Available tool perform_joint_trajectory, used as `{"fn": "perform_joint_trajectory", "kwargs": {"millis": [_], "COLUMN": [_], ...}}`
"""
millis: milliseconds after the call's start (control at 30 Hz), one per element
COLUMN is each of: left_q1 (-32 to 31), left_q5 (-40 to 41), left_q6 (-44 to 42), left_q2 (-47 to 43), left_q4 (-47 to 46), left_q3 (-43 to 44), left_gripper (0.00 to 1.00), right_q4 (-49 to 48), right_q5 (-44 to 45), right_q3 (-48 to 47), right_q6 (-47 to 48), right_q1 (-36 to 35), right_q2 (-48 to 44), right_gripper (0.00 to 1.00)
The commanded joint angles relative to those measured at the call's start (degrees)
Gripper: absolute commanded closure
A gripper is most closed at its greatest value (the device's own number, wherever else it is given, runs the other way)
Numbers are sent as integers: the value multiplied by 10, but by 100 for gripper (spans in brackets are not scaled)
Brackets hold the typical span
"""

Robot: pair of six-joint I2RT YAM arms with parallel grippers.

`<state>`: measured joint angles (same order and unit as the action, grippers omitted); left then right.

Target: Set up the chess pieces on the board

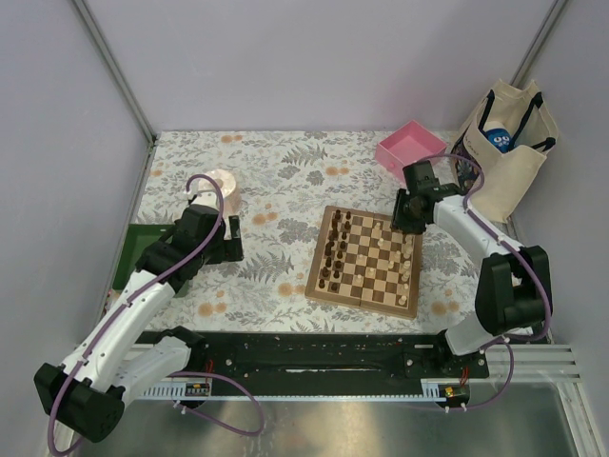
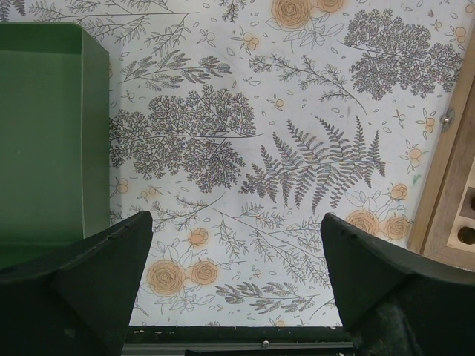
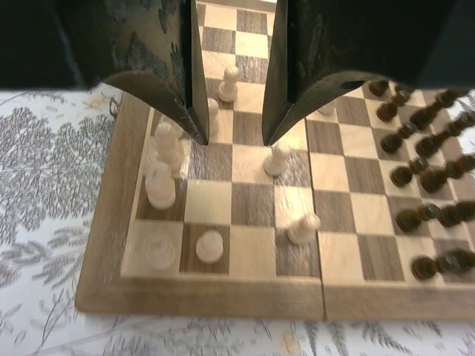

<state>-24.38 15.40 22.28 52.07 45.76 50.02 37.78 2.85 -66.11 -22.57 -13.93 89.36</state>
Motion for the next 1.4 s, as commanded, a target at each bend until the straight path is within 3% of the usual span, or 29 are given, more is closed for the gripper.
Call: {"fn": "perform_joint_trajectory", "kwargs": {"millis": [0, 1200, 1367], "left_q1": [2, 2, 2], "left_q5": [-12, -14, -13], "left_q6": [-3, -3, -3], "left_q2": [-14, -15, -16], "left_q4": [-21, -22, -23], "left_q3": [3, 3, 3], "left_gripper": [1, 1, 1], "right_q4": [18, 46, 46], "right_q5": [-3, 44, 43], "right_q3": [37, 48, 34], "right_q6": [-18, 11, 15], "right_q1": [-21, -43, -43], "right_q2": [-34, 14, 21], "right_gripper": [57, 65, 76]}}
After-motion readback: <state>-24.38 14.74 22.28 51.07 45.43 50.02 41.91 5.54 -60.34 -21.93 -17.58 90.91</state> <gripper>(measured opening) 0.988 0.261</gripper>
